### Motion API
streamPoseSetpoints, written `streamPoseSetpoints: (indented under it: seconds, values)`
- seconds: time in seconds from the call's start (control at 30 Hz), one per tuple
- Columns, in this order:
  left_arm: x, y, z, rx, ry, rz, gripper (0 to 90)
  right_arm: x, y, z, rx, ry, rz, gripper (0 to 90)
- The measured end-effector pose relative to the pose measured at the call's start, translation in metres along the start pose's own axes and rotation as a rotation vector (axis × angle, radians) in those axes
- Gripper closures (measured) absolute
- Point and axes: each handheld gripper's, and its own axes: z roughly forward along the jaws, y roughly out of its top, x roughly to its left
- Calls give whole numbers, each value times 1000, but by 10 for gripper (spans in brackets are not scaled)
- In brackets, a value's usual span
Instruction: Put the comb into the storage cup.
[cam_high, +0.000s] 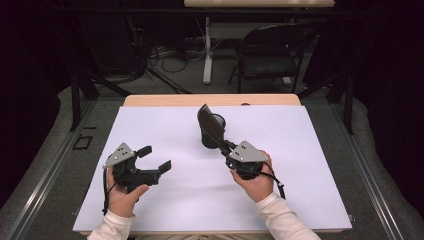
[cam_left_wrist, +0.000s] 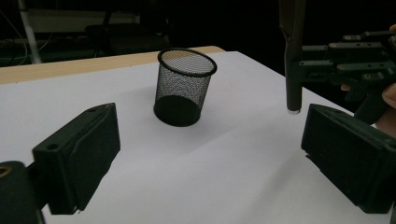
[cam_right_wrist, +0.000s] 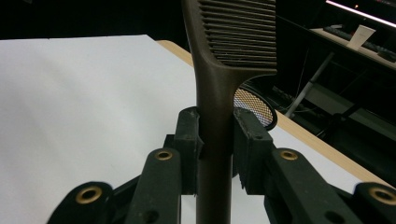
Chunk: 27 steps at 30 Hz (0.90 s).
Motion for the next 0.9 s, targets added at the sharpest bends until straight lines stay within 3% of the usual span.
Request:
streamPoseSetpoints:
  seconds: [0.17, 0.37, 0.6, 0.67, 0.73, 0.9]
  values:
    - [-2, 11, 6, -9, -5, 9, 144, 4, 0, 1, -4, -4, -16, 732]
    - [-4, 22, 13, -5, -16, 3, 151, 9, -2, 2, -3, -5, -30, 731]
    - [-6, 30, 24, 46, -16, -1, 174, 9, -2, 1, -10, -7, -32, 732]
    - [-6, 31, 26, 52, -15, -8, 205, 9, -3, 1, -11, -8, -33, 731]
    - [-7, 32, 27, 49, -8, -3, 318, 9, -3, 2, -9, -8, -33, 732]
    - [-10, 38, 28, 35, 0, -18, 368, 9, -4, 2, -10, -13, -32, 731]
